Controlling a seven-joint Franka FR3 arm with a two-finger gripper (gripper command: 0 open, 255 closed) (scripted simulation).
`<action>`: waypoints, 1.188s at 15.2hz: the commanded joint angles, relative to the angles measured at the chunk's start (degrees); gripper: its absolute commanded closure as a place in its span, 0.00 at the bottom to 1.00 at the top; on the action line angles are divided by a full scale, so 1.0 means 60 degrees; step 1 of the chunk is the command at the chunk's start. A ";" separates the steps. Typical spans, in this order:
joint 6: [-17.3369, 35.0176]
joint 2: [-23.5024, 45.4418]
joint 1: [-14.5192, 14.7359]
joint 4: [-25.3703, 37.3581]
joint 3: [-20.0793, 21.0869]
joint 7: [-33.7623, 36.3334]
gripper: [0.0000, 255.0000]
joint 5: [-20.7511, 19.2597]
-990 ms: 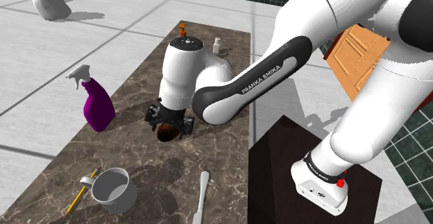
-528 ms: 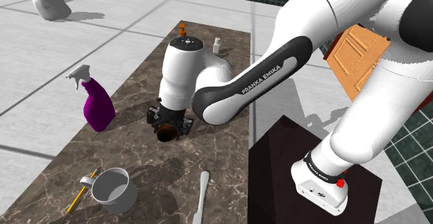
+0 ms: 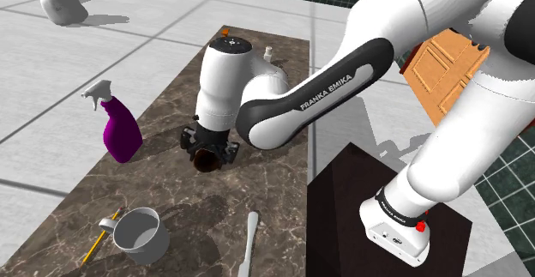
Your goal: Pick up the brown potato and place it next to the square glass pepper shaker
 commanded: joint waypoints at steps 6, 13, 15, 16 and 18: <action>-0.0828 -0.0743 -0.0219 0.0343 0.0200 -0.0626 1.00 0.0918; -0.1711 -0.1388 -0.0302 0.0796 0.0204 -0.1089 1.00 0.1611; -0.1968 -0.1546 -0.0314 0.0945 0.0184 -0.1190 1.00 0.1764; -0.2097 -0.1620 -0.0320 0.1022 0.0173 -0.1235 1.00 0.1833; -0.2356 -0.1759 -0.0325 0.1184 0.0143 -0.1316 1.00 0.1957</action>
